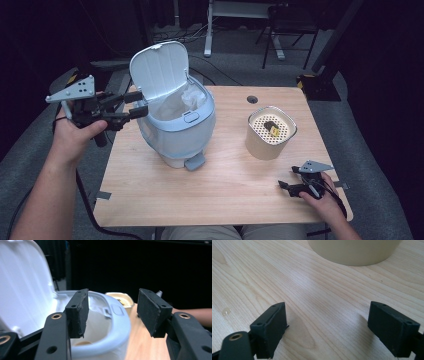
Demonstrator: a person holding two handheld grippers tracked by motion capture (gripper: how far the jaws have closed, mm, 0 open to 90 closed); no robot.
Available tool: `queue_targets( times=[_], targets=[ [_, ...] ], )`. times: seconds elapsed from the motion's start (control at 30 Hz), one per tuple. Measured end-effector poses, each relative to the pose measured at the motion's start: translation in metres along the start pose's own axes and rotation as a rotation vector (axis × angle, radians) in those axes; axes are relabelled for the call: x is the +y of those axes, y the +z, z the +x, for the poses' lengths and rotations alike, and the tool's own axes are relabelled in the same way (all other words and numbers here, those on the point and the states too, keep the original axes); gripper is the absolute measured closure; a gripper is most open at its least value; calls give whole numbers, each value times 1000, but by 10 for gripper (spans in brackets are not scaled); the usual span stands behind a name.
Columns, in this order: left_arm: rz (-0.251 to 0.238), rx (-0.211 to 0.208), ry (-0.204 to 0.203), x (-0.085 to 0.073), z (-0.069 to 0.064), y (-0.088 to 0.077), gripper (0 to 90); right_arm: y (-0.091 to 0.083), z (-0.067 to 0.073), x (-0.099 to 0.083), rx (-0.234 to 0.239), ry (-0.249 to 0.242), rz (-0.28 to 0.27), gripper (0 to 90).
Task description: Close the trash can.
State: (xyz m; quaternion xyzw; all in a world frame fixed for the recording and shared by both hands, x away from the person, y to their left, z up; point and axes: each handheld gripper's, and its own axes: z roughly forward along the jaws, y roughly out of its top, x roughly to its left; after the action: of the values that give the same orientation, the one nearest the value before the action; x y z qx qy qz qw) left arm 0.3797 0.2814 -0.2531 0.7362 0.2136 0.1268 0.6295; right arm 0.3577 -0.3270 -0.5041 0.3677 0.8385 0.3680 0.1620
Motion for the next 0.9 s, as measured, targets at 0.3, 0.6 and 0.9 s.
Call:
queue_targets(
  times=[0.3,0.6,0.9],
  targets=[
    [22,55,-14,19,22,1,421,0,0,0,1,-1,0,160],
    [45,110,-26,30,47,-14,418,0,1,0,22,-19,1,160],
    [54,184,-71,25,71,-6,375,0,1,0,27,-24,-1,159]
  ],
)
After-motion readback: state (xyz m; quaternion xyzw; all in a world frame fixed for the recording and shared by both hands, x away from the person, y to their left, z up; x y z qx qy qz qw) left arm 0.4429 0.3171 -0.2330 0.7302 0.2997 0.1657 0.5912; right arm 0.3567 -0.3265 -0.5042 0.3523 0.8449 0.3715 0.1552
